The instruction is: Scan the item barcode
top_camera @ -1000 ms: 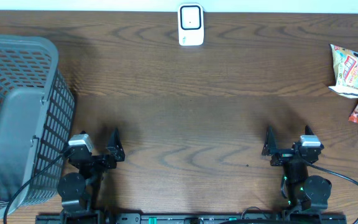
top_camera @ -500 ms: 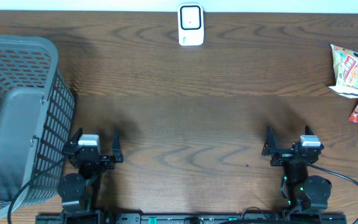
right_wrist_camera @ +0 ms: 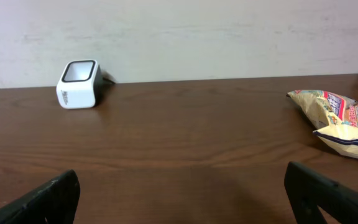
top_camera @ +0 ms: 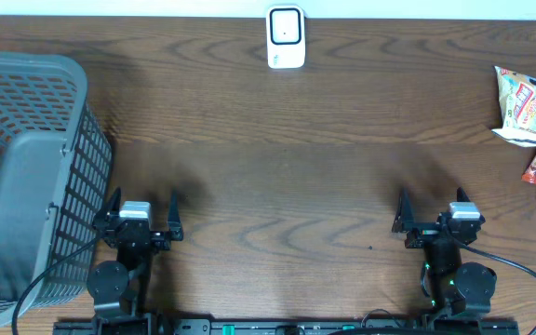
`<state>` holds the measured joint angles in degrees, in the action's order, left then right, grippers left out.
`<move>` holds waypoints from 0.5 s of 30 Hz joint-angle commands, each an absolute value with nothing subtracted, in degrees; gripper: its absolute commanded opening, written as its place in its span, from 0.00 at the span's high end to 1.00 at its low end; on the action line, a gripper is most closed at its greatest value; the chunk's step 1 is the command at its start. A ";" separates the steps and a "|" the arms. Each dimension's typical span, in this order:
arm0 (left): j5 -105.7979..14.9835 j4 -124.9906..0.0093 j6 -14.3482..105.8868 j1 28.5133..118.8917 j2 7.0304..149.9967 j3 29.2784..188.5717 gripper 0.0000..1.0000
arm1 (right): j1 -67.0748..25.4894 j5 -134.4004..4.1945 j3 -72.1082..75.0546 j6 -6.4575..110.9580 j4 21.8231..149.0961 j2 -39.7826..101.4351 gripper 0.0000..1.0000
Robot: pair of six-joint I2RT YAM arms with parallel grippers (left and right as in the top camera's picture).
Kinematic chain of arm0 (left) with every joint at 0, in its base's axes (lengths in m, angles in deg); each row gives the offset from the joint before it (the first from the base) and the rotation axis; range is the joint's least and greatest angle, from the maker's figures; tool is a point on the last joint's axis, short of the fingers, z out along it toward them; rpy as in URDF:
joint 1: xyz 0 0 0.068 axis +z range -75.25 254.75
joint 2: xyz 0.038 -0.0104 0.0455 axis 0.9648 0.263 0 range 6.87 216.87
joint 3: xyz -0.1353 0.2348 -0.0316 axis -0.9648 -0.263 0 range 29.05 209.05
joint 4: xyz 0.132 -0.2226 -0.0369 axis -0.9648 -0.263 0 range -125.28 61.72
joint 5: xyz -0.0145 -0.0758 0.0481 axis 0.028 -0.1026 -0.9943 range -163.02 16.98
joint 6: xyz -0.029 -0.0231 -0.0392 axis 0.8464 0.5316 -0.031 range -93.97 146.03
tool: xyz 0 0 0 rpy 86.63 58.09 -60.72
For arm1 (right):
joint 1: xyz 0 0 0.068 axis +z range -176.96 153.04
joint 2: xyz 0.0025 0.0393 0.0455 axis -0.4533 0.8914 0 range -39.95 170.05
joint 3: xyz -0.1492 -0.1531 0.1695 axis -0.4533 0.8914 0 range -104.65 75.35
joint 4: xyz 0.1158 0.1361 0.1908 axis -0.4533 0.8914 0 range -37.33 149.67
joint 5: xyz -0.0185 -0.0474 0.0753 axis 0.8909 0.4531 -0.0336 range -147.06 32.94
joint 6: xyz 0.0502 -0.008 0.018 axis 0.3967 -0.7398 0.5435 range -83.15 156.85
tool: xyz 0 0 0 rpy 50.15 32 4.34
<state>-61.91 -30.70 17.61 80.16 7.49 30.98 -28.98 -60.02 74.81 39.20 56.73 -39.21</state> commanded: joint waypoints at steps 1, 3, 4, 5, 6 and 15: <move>-63.24 -31.66 18.35 79.86 6.92 29.26 0.02 | -29.22 -59.54 75.03 38.94 56.88 -39.65 0.01; -63.24 -31.66 18.35 79.86 6.92 29.26 0.02 | -29.22 -59.54 75.03 38.94 56.86 -39.65 0.01; -63.24 -31.66 18.35 79.86 6.92 29.26 0.02 | -29.22 -59.54 75.03 38.94 56.88 -39.65 0.01; -63.24 -31.66 18.35 79.86 6.92 29.26 0.02 | -29.22 -59.54 75.03 38.94 56.88 -39.65 0.01; -63.24 -31.68 18.42 79.86 6.92 29.26 0.02 | -29.22 -59.54 75.03 38.94 56.86 -39.65 0.01; -65.17 -31.92 24.86 79.86 6.92 29.26 0.02 | -29.22 -59.54 75.03 38.94 56.88 -39.65 0.01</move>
